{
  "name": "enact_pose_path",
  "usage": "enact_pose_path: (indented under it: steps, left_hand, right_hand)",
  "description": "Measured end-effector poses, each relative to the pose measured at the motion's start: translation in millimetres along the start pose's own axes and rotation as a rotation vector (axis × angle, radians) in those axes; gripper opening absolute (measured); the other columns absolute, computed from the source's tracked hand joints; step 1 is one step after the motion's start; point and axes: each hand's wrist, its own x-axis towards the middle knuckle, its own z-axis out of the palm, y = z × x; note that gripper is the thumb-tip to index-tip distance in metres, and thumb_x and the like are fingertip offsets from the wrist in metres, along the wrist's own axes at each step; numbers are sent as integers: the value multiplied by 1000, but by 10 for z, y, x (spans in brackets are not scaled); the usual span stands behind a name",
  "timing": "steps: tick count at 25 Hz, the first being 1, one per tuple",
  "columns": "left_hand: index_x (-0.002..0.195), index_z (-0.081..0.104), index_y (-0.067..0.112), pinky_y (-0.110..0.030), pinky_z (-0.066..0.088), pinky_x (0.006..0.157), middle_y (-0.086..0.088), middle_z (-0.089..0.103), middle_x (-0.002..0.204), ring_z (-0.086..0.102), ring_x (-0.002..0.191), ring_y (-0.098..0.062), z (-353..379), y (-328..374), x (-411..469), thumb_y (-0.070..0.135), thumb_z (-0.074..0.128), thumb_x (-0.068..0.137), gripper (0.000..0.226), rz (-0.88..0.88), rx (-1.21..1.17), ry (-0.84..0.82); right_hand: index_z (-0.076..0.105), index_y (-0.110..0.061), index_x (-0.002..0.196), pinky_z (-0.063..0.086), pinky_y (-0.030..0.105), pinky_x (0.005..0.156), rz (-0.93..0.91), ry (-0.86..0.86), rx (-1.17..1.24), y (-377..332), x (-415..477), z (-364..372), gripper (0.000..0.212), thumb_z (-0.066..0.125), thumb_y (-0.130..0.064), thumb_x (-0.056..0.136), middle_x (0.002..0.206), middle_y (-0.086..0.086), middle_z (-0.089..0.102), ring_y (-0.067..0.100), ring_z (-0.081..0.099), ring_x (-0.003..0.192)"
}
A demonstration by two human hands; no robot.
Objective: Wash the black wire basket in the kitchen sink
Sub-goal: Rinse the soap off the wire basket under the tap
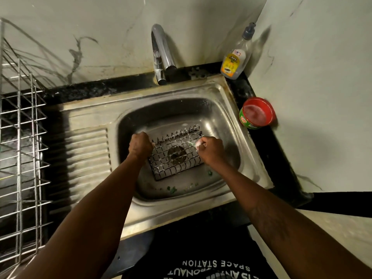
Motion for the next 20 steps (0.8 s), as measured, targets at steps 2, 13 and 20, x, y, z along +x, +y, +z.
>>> enact_pose_path:
  steps: [2,13,20]
  left_hand:
    - [102,67,12,-37,55,71,-11,66,98,62,81,-23,-69,51,-69,22,67,91,14,70,-4,9]
    - [114,76,17,-25,46,102,-2,75,116,67,115,-20,-597,2131,-555,28,71,89,28,568,-124,-17]
    - [120,72,21,-34,47,108,-3,73,121,64,116,-20,-651,1810,-566,31,67,94,29,373,-136,-65]
  right_hand:
    - [76,-11,91,40,18,61,-24,110,51,-22,25,-175,10,74,-11,82,88,7,76,15,61,74]
    - [80,-12,88,53,33,84,-115,587,208,496,360,-1498,9,76,-19,82,88,7,76,22,69,86]
    - [79,-15,94,51,28,80,-90,566,168,394,409,-1598,18,68,-11,82,93,7,77,28,69,87]
